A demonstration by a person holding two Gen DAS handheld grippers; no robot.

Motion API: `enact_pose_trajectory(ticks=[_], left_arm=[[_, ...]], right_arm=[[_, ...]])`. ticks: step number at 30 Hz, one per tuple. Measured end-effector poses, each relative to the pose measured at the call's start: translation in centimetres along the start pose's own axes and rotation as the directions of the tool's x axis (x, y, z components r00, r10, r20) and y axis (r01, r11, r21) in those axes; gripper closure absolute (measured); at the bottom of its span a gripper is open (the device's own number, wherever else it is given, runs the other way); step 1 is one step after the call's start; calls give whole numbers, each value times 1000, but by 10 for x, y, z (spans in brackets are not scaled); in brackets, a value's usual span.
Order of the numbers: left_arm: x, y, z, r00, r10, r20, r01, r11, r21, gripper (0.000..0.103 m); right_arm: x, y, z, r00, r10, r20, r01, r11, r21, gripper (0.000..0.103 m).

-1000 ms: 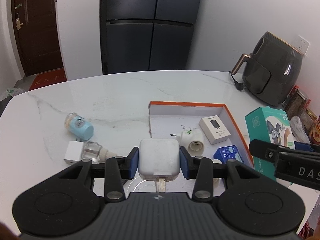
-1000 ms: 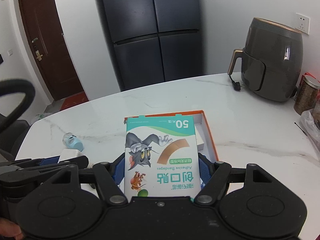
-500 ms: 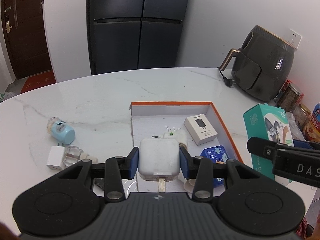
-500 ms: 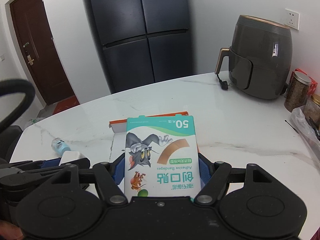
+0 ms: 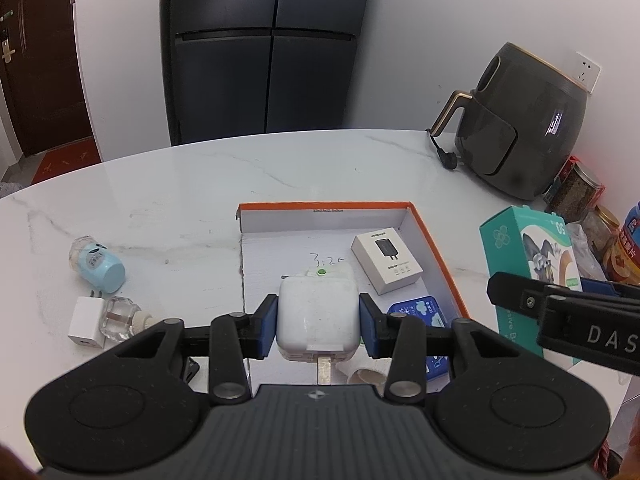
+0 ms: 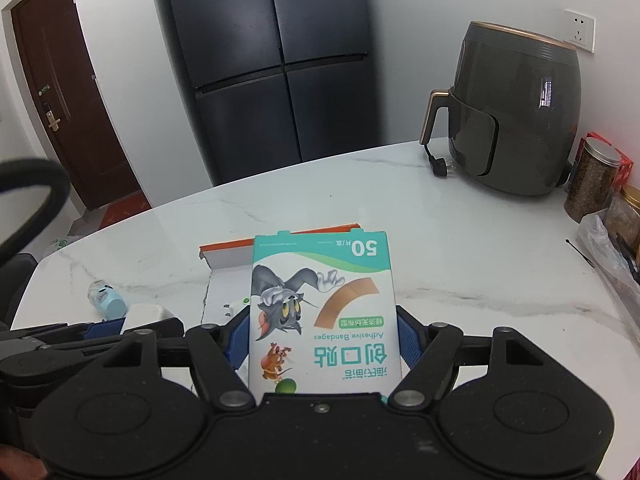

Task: Organize rigid objects
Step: 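Carry the white charger and bandage box over the orange-rimmed box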

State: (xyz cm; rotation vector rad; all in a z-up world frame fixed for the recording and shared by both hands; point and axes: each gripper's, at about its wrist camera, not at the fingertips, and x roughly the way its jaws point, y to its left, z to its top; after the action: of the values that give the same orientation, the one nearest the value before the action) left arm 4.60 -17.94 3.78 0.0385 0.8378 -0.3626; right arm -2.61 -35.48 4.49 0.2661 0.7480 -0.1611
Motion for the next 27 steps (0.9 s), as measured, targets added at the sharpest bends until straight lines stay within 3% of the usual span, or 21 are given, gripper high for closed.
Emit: enact_pose_trajectory(ticks=[27], left_arm=[[36, -11, 22, 1000, 11, -21, -11, 1000, -2, 61]], right_arm=[[37, -8, 21, 999, 22, -23, -23, 999, -36, 19]])
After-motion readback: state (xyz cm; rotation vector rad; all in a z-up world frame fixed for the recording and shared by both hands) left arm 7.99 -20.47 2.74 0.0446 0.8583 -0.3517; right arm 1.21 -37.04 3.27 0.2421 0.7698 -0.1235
